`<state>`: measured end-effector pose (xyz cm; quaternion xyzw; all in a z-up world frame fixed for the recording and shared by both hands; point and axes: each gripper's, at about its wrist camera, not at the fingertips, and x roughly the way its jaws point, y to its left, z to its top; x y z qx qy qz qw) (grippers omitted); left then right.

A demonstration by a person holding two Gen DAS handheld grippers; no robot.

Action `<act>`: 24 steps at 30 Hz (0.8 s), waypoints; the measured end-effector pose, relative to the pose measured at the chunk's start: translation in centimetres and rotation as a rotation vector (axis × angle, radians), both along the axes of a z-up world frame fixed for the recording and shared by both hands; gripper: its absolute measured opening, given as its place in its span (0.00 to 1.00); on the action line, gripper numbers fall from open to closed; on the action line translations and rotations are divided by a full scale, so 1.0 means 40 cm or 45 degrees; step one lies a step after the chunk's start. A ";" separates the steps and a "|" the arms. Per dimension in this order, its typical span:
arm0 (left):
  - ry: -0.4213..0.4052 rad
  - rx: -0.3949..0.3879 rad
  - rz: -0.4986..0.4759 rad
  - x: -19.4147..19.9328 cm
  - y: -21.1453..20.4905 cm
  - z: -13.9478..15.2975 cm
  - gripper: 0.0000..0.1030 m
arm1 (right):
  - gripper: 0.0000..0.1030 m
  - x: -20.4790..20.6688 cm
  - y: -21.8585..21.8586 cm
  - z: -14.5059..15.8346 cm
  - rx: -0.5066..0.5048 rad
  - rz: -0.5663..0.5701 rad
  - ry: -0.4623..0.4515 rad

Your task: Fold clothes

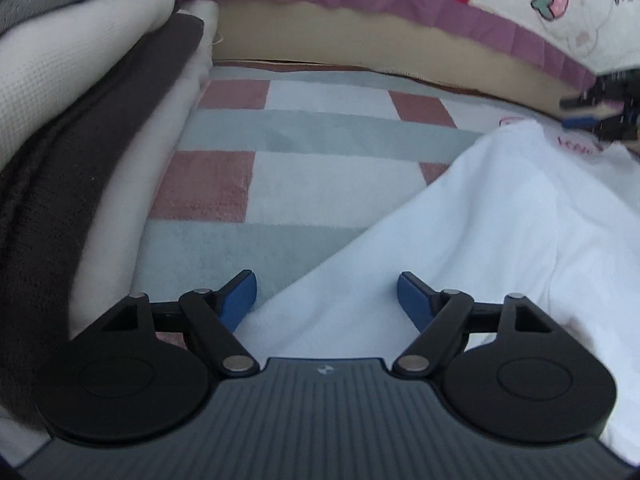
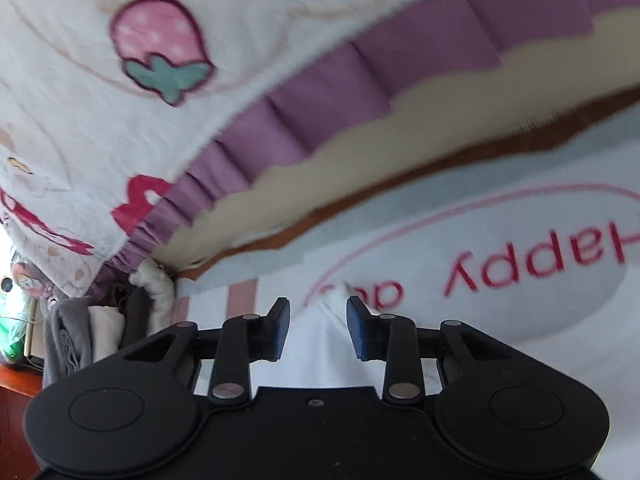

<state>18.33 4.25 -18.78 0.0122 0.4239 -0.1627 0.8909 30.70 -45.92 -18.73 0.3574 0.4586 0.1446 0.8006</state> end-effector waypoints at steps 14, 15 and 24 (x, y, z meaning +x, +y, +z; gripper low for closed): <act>-0.230 0.087 0.108 0.007 0.001 0.089 0.02 | 0.60 0.009 0.254 -0.026 -0.740 0.162 -0.169; -0.228 0.087 0.115 0.011 0.002 0.090 0.02 | 0.57 0.003 0.270 -0.030 -0.798 0.195 -0.206; -0.208 0.192 0.183 0.052 -0.013 0.095 0.02 | 0.10 0.030 0.304 0.034 -0.878 0.187 -0.465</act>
